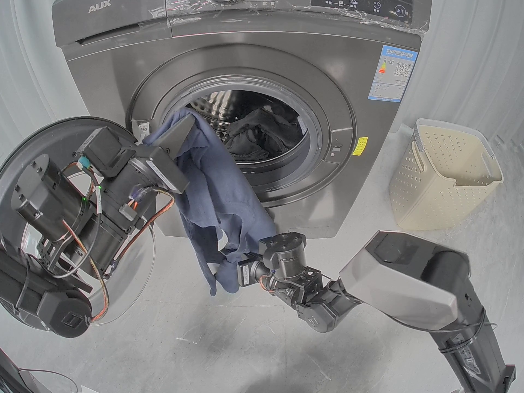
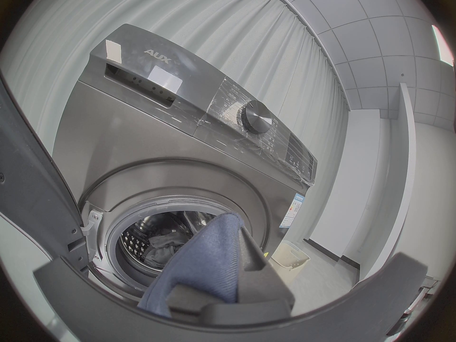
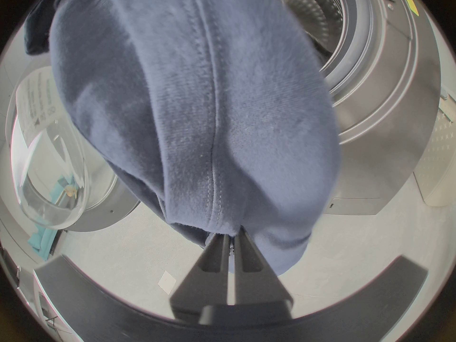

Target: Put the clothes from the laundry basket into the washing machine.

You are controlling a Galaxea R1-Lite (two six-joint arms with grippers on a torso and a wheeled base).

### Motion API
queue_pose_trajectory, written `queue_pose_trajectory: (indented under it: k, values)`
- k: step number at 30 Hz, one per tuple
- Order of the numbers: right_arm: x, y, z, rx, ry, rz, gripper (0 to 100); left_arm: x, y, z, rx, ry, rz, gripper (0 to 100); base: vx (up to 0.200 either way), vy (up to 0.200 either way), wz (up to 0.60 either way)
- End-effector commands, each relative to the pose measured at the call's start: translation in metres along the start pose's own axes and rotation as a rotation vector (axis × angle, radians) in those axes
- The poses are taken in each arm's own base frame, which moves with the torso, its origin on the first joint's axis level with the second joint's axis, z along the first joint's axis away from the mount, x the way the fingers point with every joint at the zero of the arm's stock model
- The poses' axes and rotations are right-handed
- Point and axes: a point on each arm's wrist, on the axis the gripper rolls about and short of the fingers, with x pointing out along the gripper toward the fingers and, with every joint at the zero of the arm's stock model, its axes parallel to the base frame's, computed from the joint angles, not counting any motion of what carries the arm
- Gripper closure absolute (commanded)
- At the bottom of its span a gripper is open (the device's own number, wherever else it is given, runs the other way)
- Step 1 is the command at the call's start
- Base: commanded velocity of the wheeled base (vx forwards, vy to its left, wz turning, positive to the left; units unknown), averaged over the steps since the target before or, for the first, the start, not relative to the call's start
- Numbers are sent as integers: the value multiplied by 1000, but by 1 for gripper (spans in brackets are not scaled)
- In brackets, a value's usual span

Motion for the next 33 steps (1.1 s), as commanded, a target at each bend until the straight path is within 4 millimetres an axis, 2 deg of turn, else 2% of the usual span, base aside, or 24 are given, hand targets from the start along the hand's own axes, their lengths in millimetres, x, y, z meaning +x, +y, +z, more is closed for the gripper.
queue_pose_trajectory:
  k: [1,2,9,12,19,20,23,27,33]
  values:
    - [-36,-4,33,-14,-34,3,100,0,5,1,9,-4,16,100,0,0,0]
    - [-46,-8,37,-26,-38,4,100,0,5,1,9,-4,17,100,0,0,0]
    - [-85,-19,55,-57,-64,30,100,0,10,2,17,-8,35,100,0,0,0]
    - [-95,-24,61,-64,-80,42,100,0,10,2,18,-7,35,100,0,0,0]
    - [-108,-54,80,-68,-147,-26,100,-2,11,2,19,-2,35,100,0,0,0]
    - [-112,-62,88,-63,-179,-45,100,-2,11,2,19,-1,32,100,0,0,0]
    - [-114,-73,91,-55,-194,-62,100,-2,10,1,18,2,31,100,0,0,0]
    - [-111,-80,79,-57,-168,-56,100,-2,10,4,18,-9,30,100,0,0,0]
    - [-70,-98,38,-83,-106,-65,100,-2,8,5,15,-12,24,100,0,0,0]
